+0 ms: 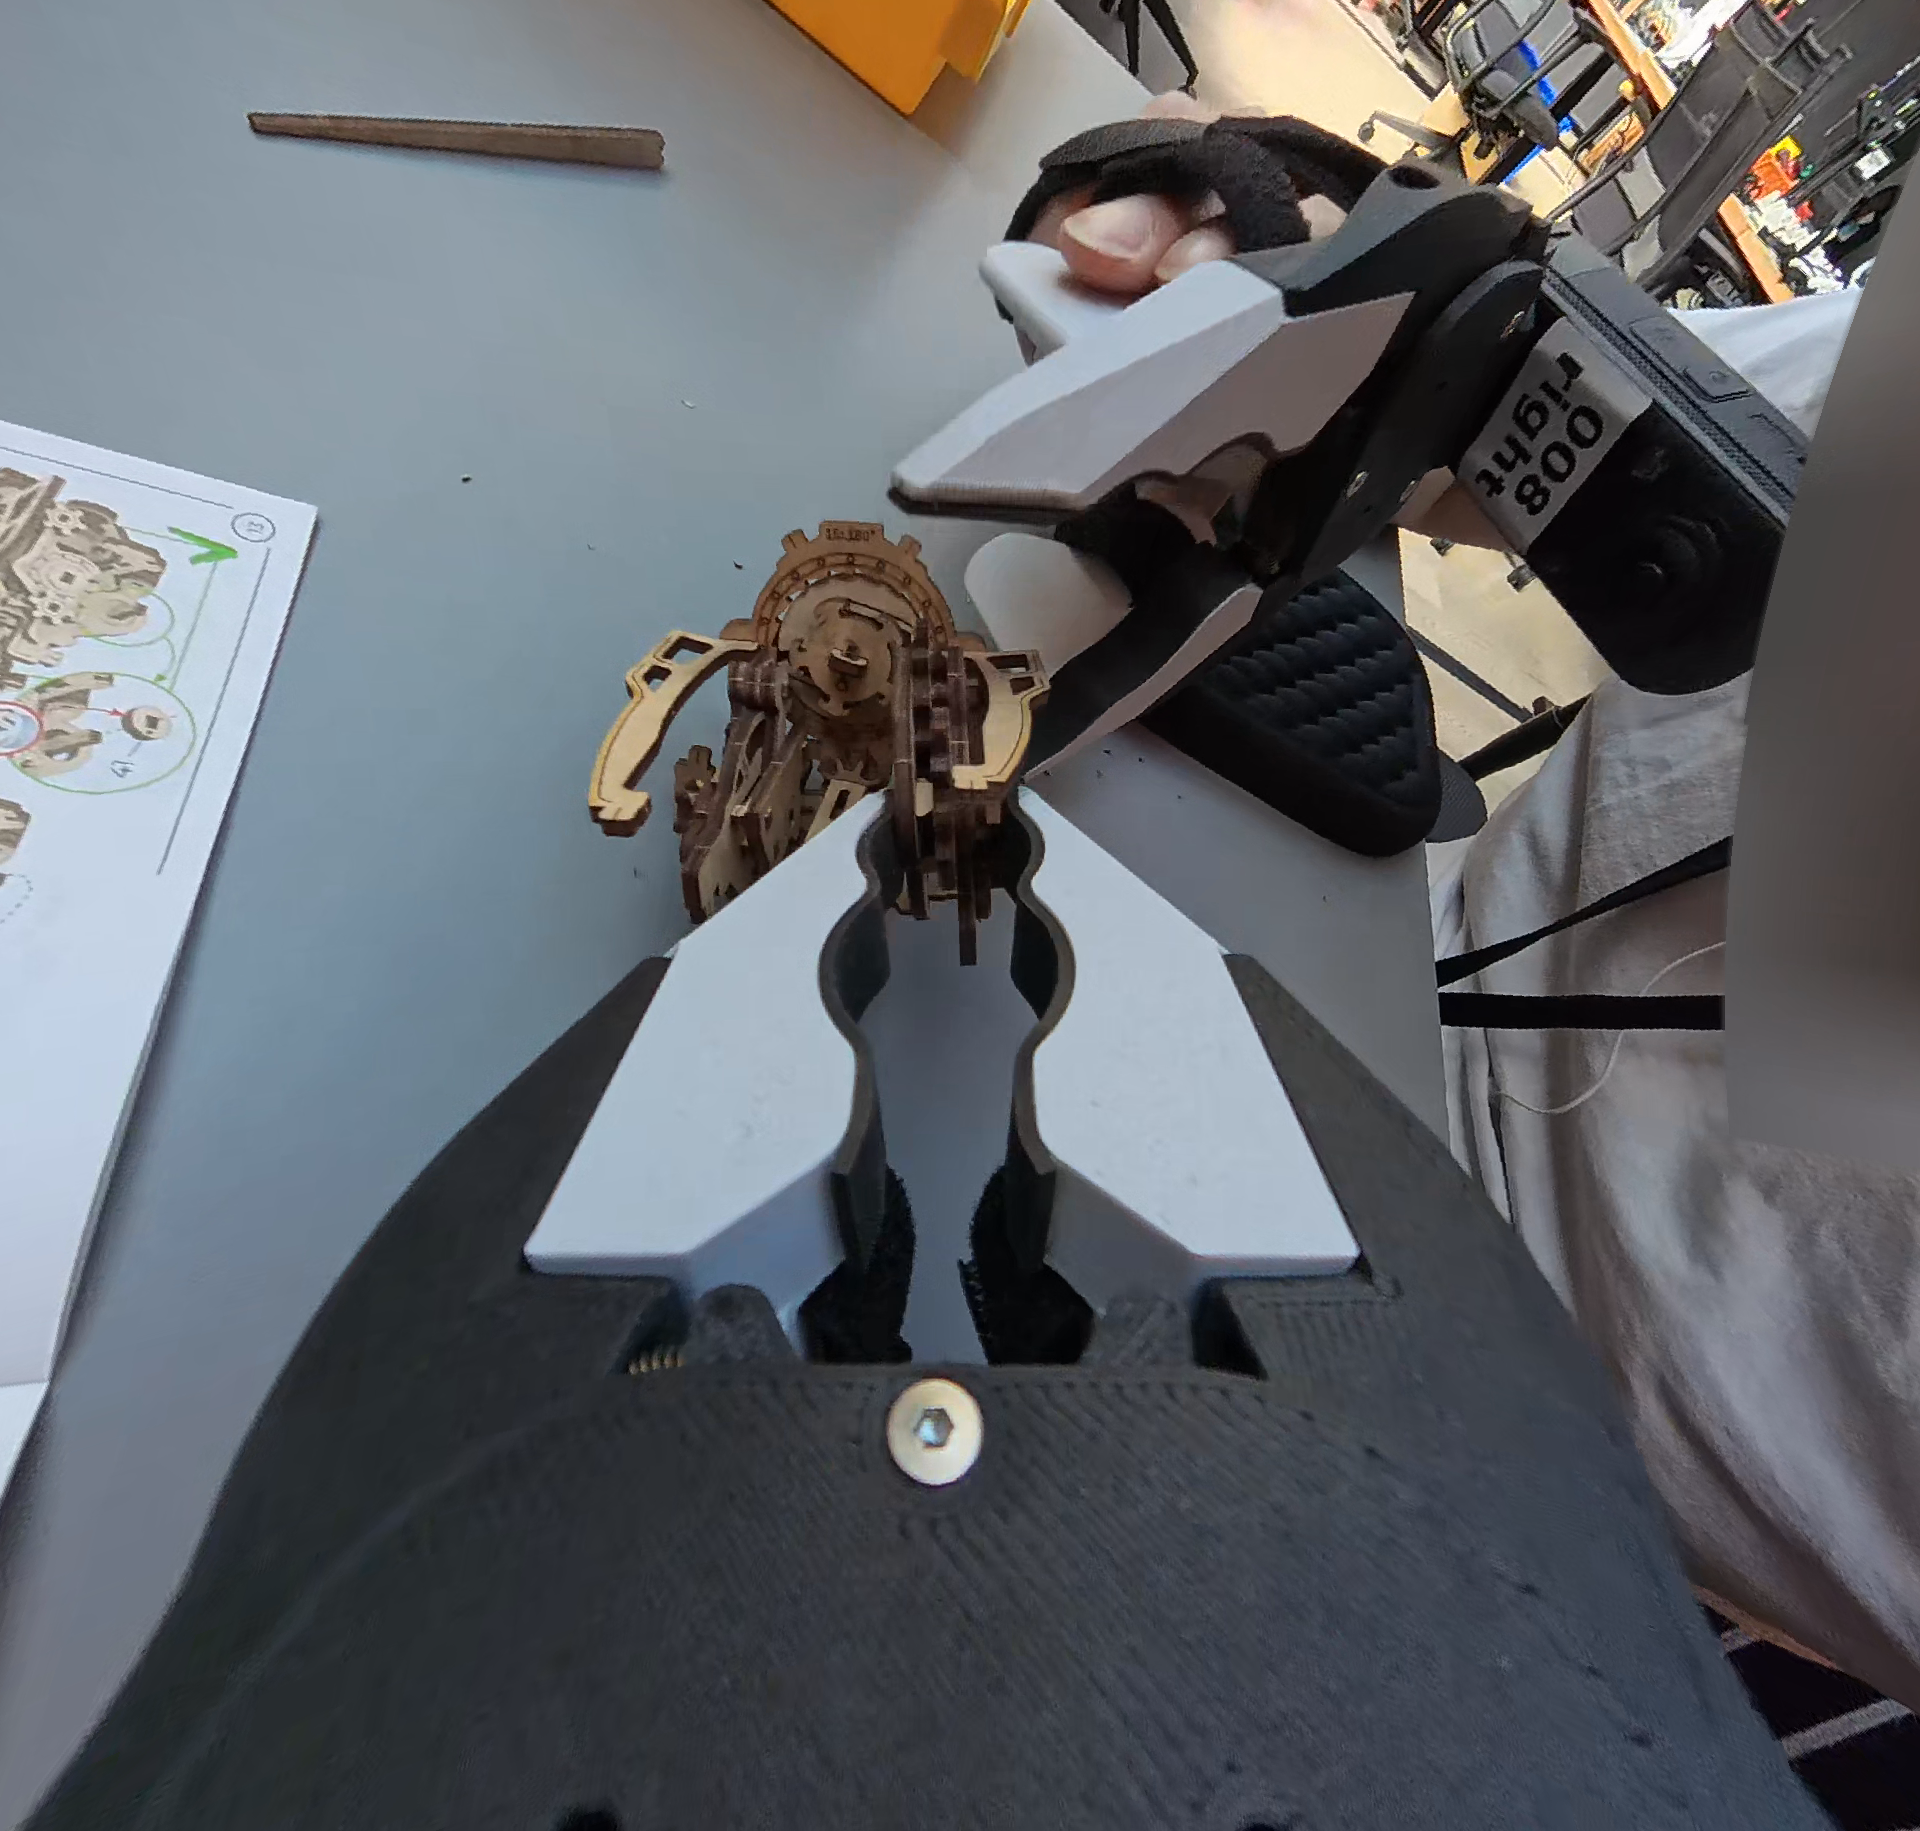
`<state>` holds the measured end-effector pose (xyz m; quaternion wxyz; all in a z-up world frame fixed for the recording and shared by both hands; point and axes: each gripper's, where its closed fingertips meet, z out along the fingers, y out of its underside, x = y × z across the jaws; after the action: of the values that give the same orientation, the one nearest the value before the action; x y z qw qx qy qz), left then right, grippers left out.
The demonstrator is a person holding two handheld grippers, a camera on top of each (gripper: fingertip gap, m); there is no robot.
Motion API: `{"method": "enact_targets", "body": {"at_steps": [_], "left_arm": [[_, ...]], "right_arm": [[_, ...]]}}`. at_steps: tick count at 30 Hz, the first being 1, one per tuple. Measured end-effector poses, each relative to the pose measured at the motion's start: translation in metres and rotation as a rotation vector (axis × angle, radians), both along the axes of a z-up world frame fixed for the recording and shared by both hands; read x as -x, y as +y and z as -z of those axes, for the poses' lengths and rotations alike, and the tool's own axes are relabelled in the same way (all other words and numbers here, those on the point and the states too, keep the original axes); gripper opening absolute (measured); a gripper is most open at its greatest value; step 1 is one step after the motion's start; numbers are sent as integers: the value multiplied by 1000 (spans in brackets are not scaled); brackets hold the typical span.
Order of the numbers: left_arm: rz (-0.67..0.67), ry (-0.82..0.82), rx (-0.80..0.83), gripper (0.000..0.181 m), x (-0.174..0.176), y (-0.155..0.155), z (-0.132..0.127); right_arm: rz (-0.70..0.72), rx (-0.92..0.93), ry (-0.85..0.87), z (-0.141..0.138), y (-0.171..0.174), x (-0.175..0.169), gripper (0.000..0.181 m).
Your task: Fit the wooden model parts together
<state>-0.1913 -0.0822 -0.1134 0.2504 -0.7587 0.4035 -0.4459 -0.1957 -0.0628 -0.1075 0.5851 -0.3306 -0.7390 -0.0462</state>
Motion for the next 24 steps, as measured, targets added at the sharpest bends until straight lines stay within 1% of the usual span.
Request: {"method": "enact_targets", "body": {"at_steps": [1,4,5,8,11,17,20,22,24], "left_arm": [[2,4,-1,17,0,-1,0],[15,11,4,17,0,-2,0],[23,16,7,17,1,-3,1],[47,45,-2,17,0,-6,1],[65,77,-18,17,0,-8,1],[95,108,-17,17,-1,-8,1],[108,117,-26,17,-2,-9,2],[119,118,-29,17,-4,-11,3],[123,120,-32,17,-4,-11,3]], "right_arm": [[-13,-2,-13,0,-1,1,79],[-61,17,-56,7,-7,2,64],[-72,23,-67,8,-8,3,64],[-79,46,-83,7,-9,5,71],[-83,75,-110,9,-10,6,72],[-92,50,-149,10,-13,9,70],[-88,61,-170,11,-13,9,75],[-100,61,-192,13,-15,9,75],[-111,64,-204,15,-16,9,70]]}}
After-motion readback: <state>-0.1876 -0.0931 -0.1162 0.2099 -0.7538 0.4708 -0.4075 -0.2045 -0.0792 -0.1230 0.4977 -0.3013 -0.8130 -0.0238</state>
